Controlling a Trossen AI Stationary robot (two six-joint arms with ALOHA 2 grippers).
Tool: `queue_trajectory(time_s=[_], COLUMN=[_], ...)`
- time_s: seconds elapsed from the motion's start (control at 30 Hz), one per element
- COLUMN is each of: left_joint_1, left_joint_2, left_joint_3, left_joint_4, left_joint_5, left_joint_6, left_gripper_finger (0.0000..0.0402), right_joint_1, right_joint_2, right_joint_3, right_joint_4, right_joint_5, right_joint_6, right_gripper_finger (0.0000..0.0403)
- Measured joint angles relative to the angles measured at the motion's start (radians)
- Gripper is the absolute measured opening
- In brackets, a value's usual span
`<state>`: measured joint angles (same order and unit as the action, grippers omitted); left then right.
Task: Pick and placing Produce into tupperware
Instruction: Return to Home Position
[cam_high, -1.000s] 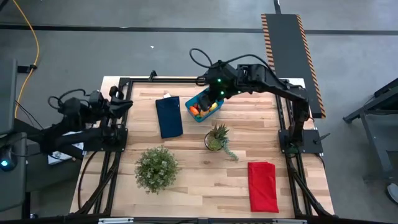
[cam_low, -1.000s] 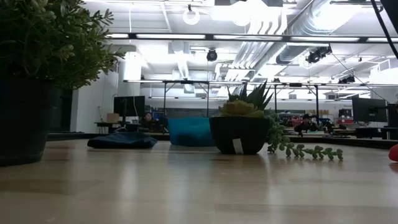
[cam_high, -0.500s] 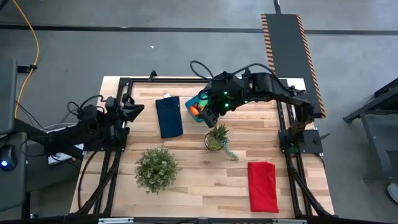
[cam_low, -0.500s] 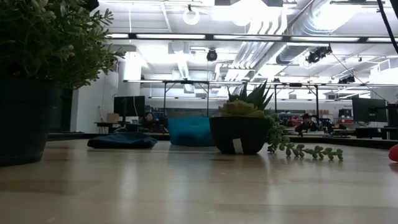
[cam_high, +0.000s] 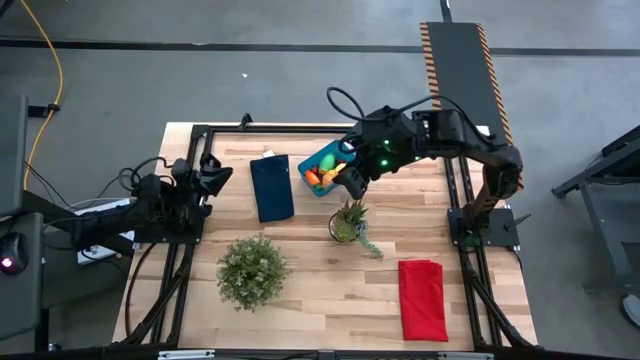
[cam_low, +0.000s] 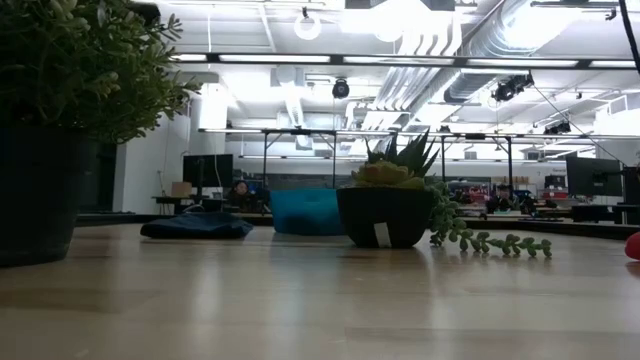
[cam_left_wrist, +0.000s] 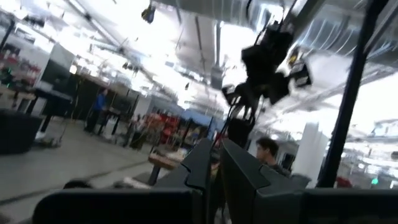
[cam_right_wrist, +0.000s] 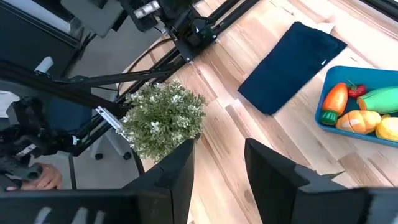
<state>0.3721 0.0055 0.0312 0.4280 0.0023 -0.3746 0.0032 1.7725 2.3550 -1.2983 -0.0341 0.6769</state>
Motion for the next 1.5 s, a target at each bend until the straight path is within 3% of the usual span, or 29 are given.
queue_trajectory(time_s=[0.5, 0.87, 1.13, 1.37, 1.5], left_joint_1=[-0.159, -0.196, -0.196, -0.196, -0.196], left_joint_2=[0.001, 0.001, 0.008, 0.023, 0.023], left_joint_3=[-0.022, -0.022, -0.021, -0.022, -0.021], left_joint_4=[-0.224, -0.402, -0.414, -0.415, -0.415], left_joint_5=[-0.107, -0.073, -0.009, -0.009, -0.009], left_joint_6=[0.038, 0.003, 0.005, 0.029, 0.029], left_gripper_finger=[0.0026, 0.0026, 0.0026, 0.0026, 0.0026], right_joint_1=[-0.001, 0.001, 0.039, 0.170, 0.340], right_joint_2=[-0.041, -0.047, -0.114, -0.233, -0.289], right_joint_3=[0.000, 0.000, 0.000, 0.000, -0.003], right_joint_4=[-0.036, 0.051, 0.160, 0.293, 0.301], right_joint_5=[0.037, 0.017, 0.026, 0.199, 0.452], right_joint_6=[-0.004, 0.023, 0.045, -0.116, -0.292], right_gripper_finger=[0.0134, 0.0134, 0.0134, 0.0134, 0.0134])
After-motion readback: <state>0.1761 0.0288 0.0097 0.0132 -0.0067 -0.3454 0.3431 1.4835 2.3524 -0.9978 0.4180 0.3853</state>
